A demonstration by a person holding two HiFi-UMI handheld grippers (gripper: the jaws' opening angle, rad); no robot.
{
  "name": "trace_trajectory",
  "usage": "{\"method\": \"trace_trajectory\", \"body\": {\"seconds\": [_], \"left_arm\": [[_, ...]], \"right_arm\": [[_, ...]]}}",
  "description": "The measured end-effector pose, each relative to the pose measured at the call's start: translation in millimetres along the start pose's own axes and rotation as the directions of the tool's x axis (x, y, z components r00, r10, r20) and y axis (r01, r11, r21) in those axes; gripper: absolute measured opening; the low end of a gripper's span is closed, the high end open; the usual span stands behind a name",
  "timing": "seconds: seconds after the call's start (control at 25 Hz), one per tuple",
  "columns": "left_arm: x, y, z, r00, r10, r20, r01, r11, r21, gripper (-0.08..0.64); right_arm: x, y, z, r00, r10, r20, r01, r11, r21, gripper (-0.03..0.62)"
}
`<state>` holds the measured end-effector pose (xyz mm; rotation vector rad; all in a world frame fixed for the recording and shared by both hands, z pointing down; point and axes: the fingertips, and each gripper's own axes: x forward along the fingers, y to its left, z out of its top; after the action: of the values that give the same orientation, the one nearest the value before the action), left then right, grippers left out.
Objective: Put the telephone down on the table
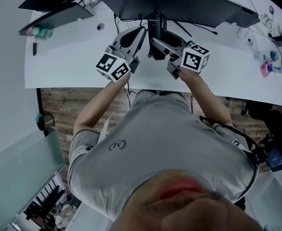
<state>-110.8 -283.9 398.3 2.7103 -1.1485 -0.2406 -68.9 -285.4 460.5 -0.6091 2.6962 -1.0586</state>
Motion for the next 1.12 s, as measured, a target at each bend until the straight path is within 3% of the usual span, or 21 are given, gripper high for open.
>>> {"method": "trace_trajectory", "body": {"seconds": [0.48,0.6,0.76,1.12], "left_arm": [[0.5,-8.6,33.6,0.988,-0.154,0.030,0.154,0.988,0.004,0.009],[-14.1,-8.3,46.2,0.979,-0.198,0.041,0.198,0.980,-0.005,0.009],[-33.9,1.0,53.1,0.980,-0.183,0.082,0.185,0.983,-0.011,0.009],[-25.8,4.2,56.2,0.966,-0.243,0.087,0.247,0.969,-0.032,0.009]], "right_arm": [[1.9,23.4,21.5,0.996,-0.067,0.058,0.070,0.996,-0.055,0.298],[9.7,33.1,13.7,0.993,-0.091,0.073,0.096,0.993,-0.068,0.298],[21.0,35.6,-5.7,0.993,-0.115,0.033,0.116,0.992,-0.050,0.298],[17.5,-14.4,-47.0,0.978,-0.208,-0.011,0.208,0.977,0.046,0.296]]}}
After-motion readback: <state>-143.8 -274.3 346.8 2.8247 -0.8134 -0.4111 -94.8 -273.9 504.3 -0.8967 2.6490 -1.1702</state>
